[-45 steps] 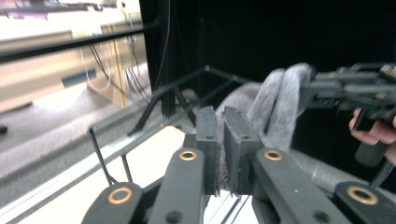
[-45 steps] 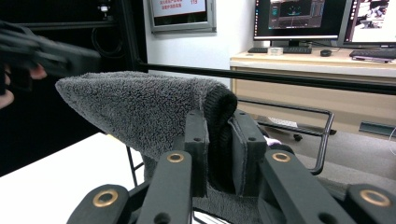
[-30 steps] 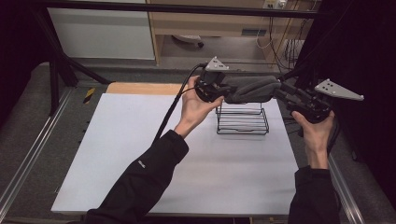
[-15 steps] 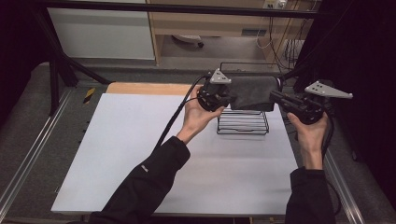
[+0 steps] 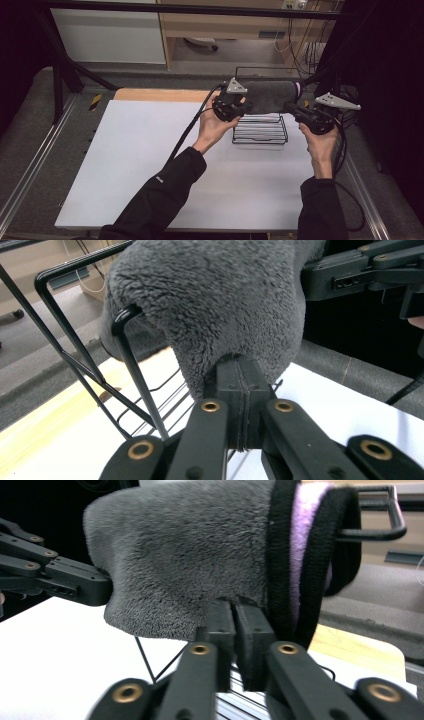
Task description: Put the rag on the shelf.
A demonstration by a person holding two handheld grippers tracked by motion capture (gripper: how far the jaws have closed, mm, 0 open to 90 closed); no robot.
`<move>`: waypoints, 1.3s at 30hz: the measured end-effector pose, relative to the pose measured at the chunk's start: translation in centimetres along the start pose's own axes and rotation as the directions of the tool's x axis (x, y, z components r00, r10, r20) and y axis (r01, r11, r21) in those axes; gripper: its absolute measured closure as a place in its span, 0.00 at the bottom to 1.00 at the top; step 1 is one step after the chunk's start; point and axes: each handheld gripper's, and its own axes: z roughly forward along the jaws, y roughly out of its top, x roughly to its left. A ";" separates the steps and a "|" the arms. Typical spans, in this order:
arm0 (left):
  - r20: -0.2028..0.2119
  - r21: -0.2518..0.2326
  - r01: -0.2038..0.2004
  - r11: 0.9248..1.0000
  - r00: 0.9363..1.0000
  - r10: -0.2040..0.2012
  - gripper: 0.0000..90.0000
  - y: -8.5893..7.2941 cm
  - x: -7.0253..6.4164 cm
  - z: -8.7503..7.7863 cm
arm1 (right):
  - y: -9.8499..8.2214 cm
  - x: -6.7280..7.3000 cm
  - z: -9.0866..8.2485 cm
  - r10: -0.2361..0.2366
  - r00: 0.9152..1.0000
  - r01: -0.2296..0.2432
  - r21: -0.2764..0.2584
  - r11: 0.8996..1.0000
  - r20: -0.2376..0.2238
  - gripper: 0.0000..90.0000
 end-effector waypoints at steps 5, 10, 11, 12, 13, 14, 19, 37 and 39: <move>0.011 -0.005 0.000 1.000 1.000 0.000 0.87 0.2 -0.2 -1.6 | 1.0 0.9 -1.4 -0.014 1.000 0.013 -0.017 1.000 -0.017 0.72; -0.023 -0.003 -0.002 1.000 1.000 0.002 0.74 0.1 0.2 -3.6 | 2.3 2.0 -2.2 -0.007 0.999 0.006 -0.025 1.000 -0.033 0.53; -0.021 0.003 0.005 1.000 1.000 -0.005 0.71 0.0 0.4 -4.0 | 2.6 2.2 -2.3 -0.005 0.999 0.004 -0.028 1.000 -0.032 0.49; -0.025 0.007 0.013 1.000 1.000 -0.013 0.66 -0.2 0.6 -4.4 | 2.8 2.5 -2.4 -0.011 0.999 0.010 -0.027 1.000 -0.031 0.46; -0.037 0.009 0.015 1.000 0.999 -0.014 0.63 -0.4 0.8 -4.9 | 3.0 2.7 -2.4 -0.014 0.999 0.013 -0.023 1.000 -0.035 0.43; -0.042 0.011 0.017 1.000 0.999 -0.017 0.61 -0.7 0.9 -5.3 | 3.2 3.0 -2.4 -0.012 0.999 0.011 -0.022 1.000 -0.040 0.39; -0.057 0.065 0.057 0.996 0.997 -0.054 0.43 -2.5 2.0 -7.5 | 3.7 4.4 -2.3 -0.025 0.998 0.025 -0.008 1.000 -0.050 0.24; -0.183 0.098 0.102 0.990 0.980 -0.082 0.09 -14.1 3.9 -15.0 | -0.2 9.8 -0.1 -0.056 0.991 0.070 0.115 0.991 -0.122 0.01; -0.185 0.091 0.118 0.989 0.978 -0.100 0.08 -15.3 4.1 -15.6 | -1.2 10.2 0.2 -0.050 0.990 0.068 0.133 0.989 -0.132 0.01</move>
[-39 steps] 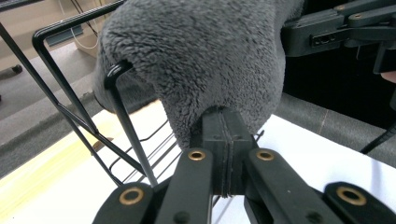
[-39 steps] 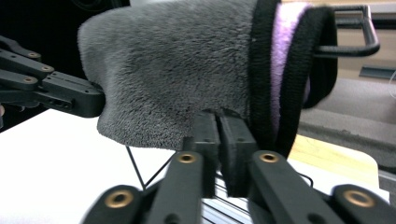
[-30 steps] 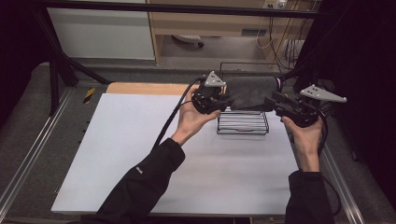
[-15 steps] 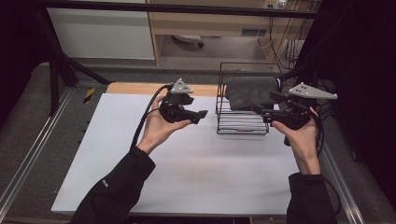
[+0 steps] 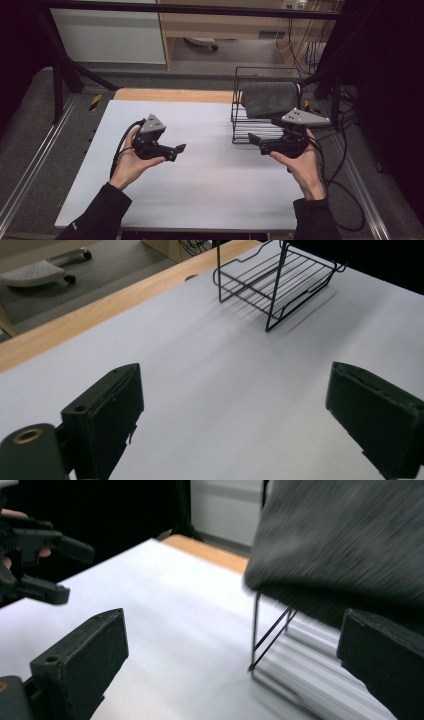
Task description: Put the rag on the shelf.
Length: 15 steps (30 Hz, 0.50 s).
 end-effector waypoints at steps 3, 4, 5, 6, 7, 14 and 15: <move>-0.001 -0.002 0.022 1.000 1.000 -0.022 0.07 -2.0 0.4 -0.5 | -1.5 0.5 0.8 0.010 0.999 -0.009 0.024 1.000 -0.031 0.01; 0.000 0.001 0.027 1.000 1.000 -0.027 0.07 -2.6 0.5 -0.7 | -2.0 0.6 1.0 0.004 0.999 -0.003 0.031 0.999 -0.042 0.01; -0.001 0.005 0.027 1.000 1.000 -0.027 0.07 -3.1 0.6 -0.8 | -2.6 0.6 1.2 0.000 0.998 0.001 0.034 0.999 -0.056 0.01; -0.006 0.007 0.027 1.000 1.000 -0.027 0.06 -3.7 0.6 -0.9 | -3.0 0.7 1.5 0.003 0.998 -0.001 0.038 0.999 -0.068 0.01; -0.004 0.009 0.033 0.999 0.999 -0.033 0.06 -4.3 0.7 -1.0 | -3.5 0.7 1.7 0.008 0.997 -0.005 0.044 0.999 -0.077 0.01; 0.000 0.010 0.064 0.998 0.998 -0.064 0.06 -8.3 1.2 -1.1 | -7.5 0.4 2.9 0.029 0.993 -0.019 0.093 0.996 -0.116 0.01; -0.004 0.015 0.066 0.998 0.998 -0.066 0.06 -8.8 1.4 -1.1 | -8.1 0.3 3.0 0.034 0.991 -0.021 0.100 0.995 -0.127 0.01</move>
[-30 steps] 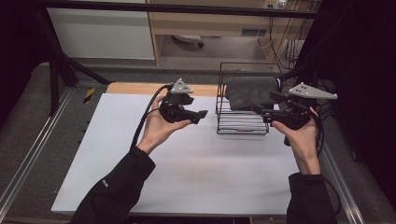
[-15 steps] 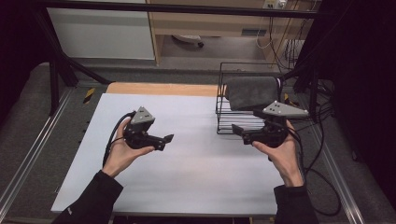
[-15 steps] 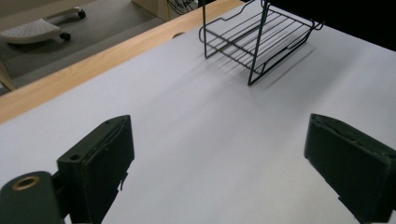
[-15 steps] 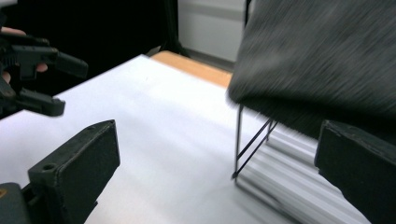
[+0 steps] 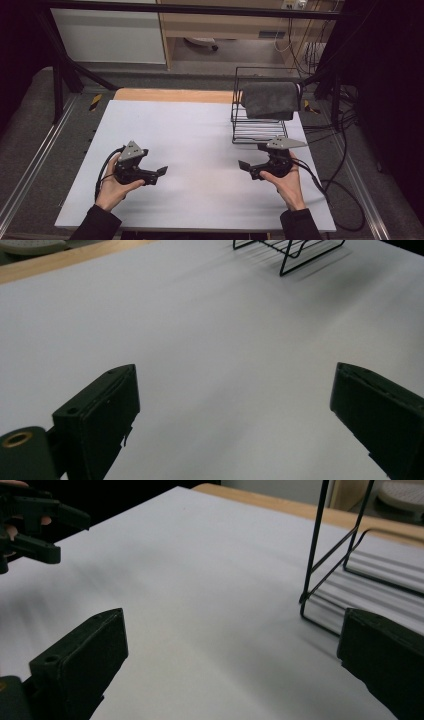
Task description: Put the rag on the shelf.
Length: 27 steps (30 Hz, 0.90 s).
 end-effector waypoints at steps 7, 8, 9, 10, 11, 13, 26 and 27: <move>-0.006 0.028 0.002 1.000 1.000 -0.002 0.06 -2.8 0.9 -0.4 | -4.1 -1.1 0.7 0.019 1.000 -0.018 0.067 0.998 -0.020 0.01; -0.006 0.032 0.004 0.999 1.000 -0.003 0.06 -3.2 1.0 -0.5 | -4.6 -1.3 0.7 0.019 1.000 -0.017 0.078 0.997 -0.018 0.01; -0.007 0.037 0.004 0.999 1.000 -0.004 0.06 -3.5 1.1 -0.5 | -5.0 -1.5 0.7 0.018 1.000 -0.016 0.084 0.996 -0.020 0.01; -0.009 0.039 0.002 0.999 1.000 -0.001 0.06 -3.8 1.2 -0.6 | -5.5 -1.6 0.6 0.020 1.000 -0.019 0.095 0.995 -0.018 0.01; -0.008 0.043 0.001 0.999 1.000 -0.001 0.06 -4.0 1.3 -0.7 | -5.9 -1.7 0.5 0.026 1.000 -0.024 0.102 0.995 -0.016 0.01; -0.008 0.045 0.001 0.999 1.000 0.000 0.06 -4.4 1.4 -0.9 | -6.5 -2.0 0.3 0.024 1.000 -0.023 0.112 0.993 -0.010 0.01; 0.021 0.092 -0.001 0.996 1.000 -0.001 0.06 -6.3 1.8 -0.8 | -8.4 -2.6 -0.7 0.045 0.999 -0.042 0.128 0.991 -0.025 0.01; 0.021 0.092 0.002 0.996 1.000 -0.004 0.06 -6.3 1.8 -0.8 | -8.5 -2.6 -0.7 0.047 0.999 -0.044 0.127 0.991 -0.024 0.01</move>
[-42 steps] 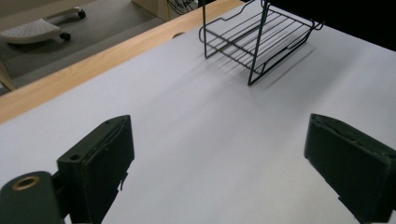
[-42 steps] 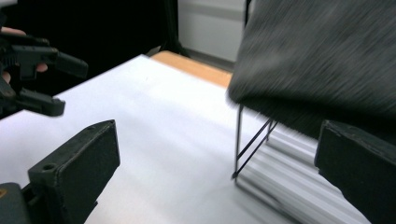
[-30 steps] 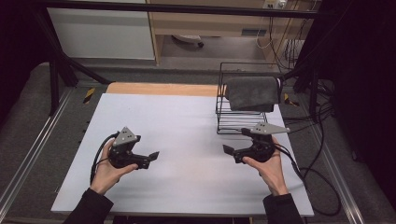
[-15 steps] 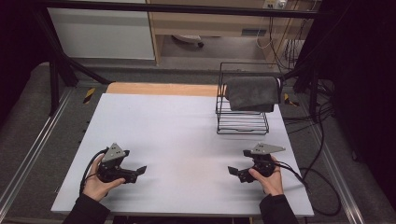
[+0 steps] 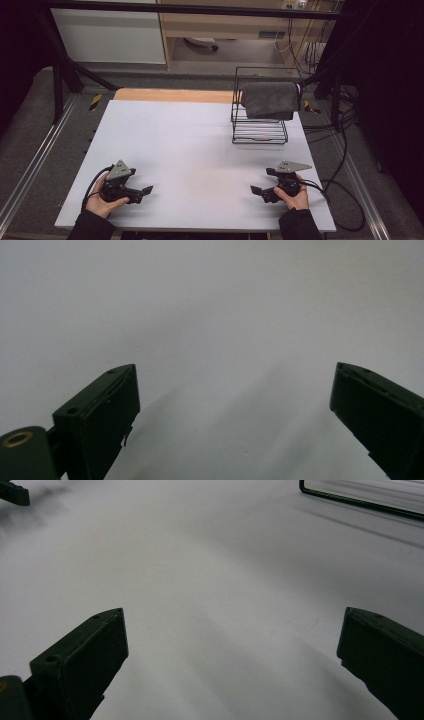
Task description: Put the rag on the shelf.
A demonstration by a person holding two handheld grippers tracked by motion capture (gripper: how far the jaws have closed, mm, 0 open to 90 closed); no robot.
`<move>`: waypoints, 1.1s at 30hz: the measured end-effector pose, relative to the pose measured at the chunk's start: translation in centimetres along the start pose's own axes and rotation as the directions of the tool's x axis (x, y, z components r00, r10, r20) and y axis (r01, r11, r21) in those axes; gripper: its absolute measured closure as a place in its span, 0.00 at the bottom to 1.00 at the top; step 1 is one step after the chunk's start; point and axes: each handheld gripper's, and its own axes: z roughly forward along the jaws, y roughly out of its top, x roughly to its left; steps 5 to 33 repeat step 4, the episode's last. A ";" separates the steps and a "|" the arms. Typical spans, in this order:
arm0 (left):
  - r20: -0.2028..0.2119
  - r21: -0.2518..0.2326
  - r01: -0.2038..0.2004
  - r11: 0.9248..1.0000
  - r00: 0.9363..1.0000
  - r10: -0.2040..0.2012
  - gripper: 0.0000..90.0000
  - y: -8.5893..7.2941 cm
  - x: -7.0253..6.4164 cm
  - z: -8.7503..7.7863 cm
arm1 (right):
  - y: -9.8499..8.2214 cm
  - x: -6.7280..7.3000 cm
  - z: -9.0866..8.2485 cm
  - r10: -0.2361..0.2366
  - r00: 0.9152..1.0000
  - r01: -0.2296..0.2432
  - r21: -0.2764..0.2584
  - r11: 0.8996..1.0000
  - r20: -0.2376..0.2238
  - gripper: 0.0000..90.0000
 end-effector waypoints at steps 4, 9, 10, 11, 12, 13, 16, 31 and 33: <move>-0.005 -0.004 0.001 1.000 1.000 -0.001 0.06 -0.1 0.1 -0.1 | 0.0 -0.1 0.0 0.000 1.000 0.000 0.000 1.000 -0.003 0.01; -0.005 -0.004 0.001 1.000 1.000 -0.001 0.06 -0.1 0.1 -0.1 | 0.0 -0.1 0.0 0.000 1.000 0.000 0.000 1.000 -0.003 0.01; -0.005 -0.004 0.001 1.000 1.000 -0.001 0.06 -0.1 0.1 -0.1 | 0.0 -0.1 0.0 0.000 1.000 0.000 0.000 1.000 -0.003 0.01; -0.005 -0.004 0.001 1.000 1.000 -0.001 0.06 -0.1 0.1 -0.1 | 0.0 -0.1 0.0 0.000 1.000 0.000 0.000 1.000 -0.003 0.01; -0.005 -0.004 0.001 1.000 1.000 -0.001 0.06 -0.1 0.1 -0.1 | 0.0 -0.1 0.0 0.000 1.000 0.000 0.000 1.000 -0.003 0.01; -0.005 -0.004 0.001 1.000 1.000 -0.001 0.06 -0.1 0.1 -0.1 | 0.0 -0.1 0.0 0.000 1.000 0.000 0.000 1.000 -0.003 0.01; -0.005 -0.004 0.001 1.000 1.000 -0.001 0.06 -0.1 0.1 -0.1 | 0.0 -0.1 0.0 0.000 1.000 0.000 0.000 1.000 -0.003 0.01; -0.005 -0.004 0.001 1.000 1.000 -0.001 0.06 -0.1 0.1 -0.1 | 0.0 -0.1 0.0 0.000 1.000 0.000 0.000 1.000 -0.003 0.01; -0.005 -0.004 0.001 1.000 1.000 -0.001 0.06 -0.1 0.1 -0.1 | 0.0 -0.1 0.0 0.000 1.000 0.000 0.000 1.000 -0.003 0.01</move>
